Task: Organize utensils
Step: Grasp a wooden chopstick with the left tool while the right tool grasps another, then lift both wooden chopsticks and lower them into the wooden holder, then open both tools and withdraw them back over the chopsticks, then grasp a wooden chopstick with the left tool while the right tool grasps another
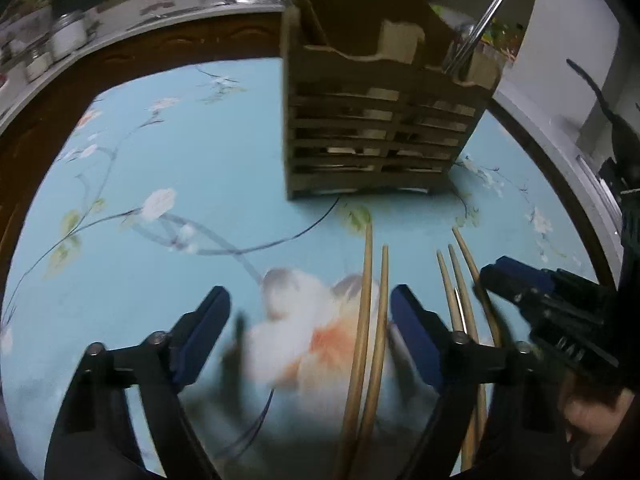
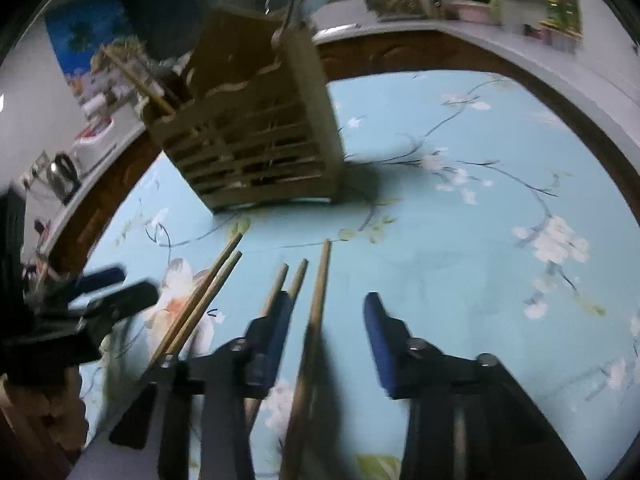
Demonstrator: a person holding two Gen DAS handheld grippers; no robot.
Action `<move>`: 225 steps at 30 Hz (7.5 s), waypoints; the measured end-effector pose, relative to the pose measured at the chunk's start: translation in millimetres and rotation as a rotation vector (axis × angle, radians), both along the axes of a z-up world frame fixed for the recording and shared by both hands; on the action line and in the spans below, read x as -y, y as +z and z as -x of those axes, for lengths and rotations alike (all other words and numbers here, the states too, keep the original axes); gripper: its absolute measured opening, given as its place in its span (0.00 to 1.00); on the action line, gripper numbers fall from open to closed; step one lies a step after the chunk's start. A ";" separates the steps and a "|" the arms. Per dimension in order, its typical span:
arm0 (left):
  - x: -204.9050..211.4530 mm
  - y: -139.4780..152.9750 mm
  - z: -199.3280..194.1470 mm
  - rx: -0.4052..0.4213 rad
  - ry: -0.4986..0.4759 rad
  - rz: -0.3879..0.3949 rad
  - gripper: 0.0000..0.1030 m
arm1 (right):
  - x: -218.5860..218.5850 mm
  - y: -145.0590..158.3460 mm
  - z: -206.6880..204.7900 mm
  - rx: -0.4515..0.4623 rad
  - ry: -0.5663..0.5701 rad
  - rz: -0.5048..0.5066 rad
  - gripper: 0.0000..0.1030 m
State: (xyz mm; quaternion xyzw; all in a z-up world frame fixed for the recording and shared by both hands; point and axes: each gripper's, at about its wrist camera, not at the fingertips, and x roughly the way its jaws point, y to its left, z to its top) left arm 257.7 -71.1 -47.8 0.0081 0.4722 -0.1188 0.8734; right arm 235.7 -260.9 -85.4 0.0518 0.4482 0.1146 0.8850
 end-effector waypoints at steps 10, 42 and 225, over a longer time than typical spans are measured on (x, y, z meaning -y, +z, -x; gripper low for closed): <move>31.2 -23.9 -33.3 -0.002 -0.071 -0.100 0.55 | 8.6 -5.1 -7.3 -0.014 -0.010 0.023 0.10; -62.2 97.4 57.0 0.201 -0.011 0.285 0.05 | 22.6 126.3 57.0 0.284 -0.009 -0.141 0.05; 22.2 -48.4 20.4 -0.021 -0.186 -0.135 0.43 | 6.7 -1.0 1.0 -0.052 0.000 0.022 0.09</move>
